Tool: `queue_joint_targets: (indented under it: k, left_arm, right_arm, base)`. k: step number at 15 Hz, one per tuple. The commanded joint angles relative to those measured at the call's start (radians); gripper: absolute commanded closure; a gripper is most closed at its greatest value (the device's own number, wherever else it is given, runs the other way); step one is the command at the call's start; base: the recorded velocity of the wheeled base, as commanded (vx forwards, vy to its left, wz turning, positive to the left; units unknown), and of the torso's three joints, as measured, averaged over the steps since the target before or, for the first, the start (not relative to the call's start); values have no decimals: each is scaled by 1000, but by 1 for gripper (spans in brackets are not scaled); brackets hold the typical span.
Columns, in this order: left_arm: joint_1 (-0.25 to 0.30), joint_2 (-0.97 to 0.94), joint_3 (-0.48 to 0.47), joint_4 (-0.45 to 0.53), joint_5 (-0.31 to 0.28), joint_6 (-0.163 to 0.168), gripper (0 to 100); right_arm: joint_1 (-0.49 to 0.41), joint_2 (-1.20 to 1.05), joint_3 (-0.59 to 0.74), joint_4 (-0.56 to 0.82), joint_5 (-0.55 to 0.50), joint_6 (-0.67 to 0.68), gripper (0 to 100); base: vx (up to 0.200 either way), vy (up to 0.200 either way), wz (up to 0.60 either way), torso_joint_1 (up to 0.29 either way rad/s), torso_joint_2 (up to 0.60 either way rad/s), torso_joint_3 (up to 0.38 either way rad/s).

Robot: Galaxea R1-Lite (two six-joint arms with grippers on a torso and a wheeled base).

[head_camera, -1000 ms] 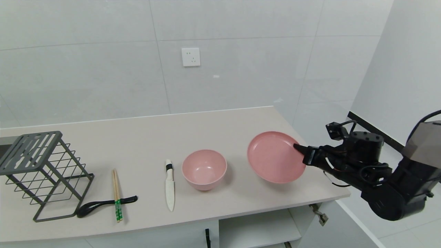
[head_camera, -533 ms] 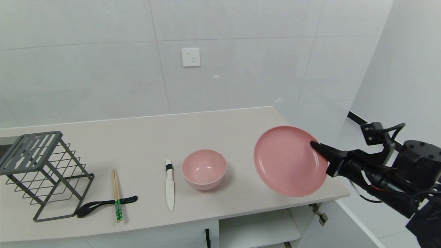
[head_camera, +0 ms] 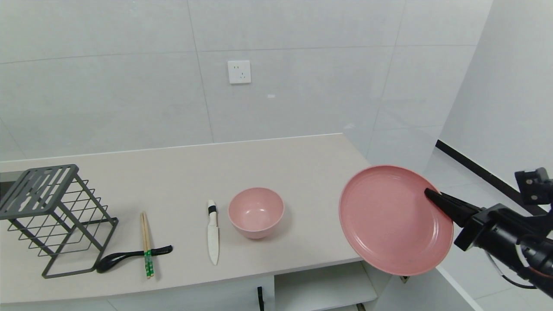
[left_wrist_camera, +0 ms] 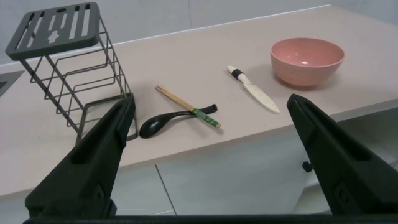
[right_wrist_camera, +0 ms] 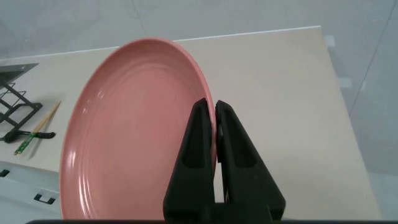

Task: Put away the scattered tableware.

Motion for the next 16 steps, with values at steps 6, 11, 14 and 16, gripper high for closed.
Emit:
queue_joint_targets:
  k: [6,11,14,16]
  left_arm:
    - [-120,336,-317,-89,-18,-103,0]
    - [-176,759,-408,-116,-100,-166,0]
    - [-189,1017,-474,-181,-127,-162,0]
    - [-199,1184,-484,-279,-143,-135,0]
  right_arm:
    - [4,-21,8,-1,1,5,100]
    - [0,-48,8,-1,1,17,100]
    - [0,-113,8,24,1,17,100]
    - [1,-168,8,85,4,17,100]
  base:
    - [0,0,0,0,0,0]
    - [0,0,0,0,0,0]
    - [0,0,0,0,0,0]
    - [0,0,0,0,0,0]
